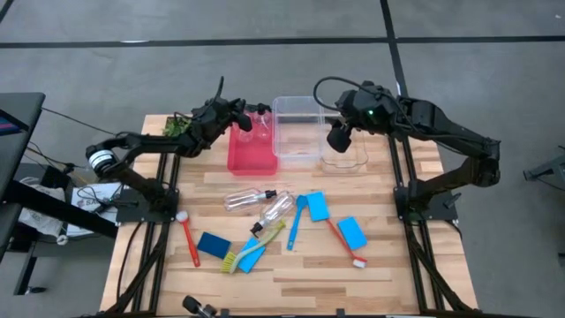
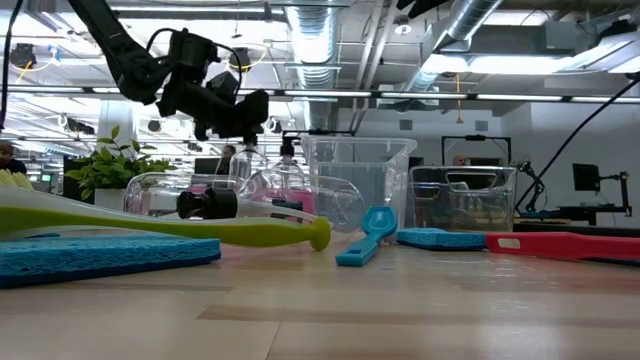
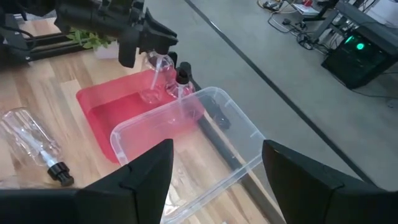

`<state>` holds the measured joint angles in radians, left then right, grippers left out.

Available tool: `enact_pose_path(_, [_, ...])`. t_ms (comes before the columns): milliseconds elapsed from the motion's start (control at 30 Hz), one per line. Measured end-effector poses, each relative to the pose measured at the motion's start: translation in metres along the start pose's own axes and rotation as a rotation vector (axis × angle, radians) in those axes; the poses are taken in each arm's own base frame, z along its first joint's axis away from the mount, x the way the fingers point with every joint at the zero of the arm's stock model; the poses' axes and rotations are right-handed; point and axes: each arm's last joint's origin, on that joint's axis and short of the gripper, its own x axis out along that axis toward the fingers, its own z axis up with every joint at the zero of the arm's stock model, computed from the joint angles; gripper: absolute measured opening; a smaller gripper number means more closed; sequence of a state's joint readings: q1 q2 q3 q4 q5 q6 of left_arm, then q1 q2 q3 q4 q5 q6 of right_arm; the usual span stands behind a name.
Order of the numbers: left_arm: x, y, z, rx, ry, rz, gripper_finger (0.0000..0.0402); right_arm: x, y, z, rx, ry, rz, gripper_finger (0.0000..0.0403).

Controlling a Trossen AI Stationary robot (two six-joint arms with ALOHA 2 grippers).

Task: Pick & Place Kitchen Sink Supplies
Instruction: Put the bottom right transparent dishwashing liquid dispenser into the red bin

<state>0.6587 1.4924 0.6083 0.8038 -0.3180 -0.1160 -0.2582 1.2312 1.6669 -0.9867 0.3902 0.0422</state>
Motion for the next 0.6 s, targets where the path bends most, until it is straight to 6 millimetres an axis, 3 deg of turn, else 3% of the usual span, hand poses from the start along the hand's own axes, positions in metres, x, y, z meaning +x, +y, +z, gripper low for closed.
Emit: enact_pose_path(600, [0.008, 0.0, -0.011, 0.003, 0.003, -0.007, 0.0118, 0.0, 0.0, -0.001, -0.012, 0.009, 0.0, 0.024])
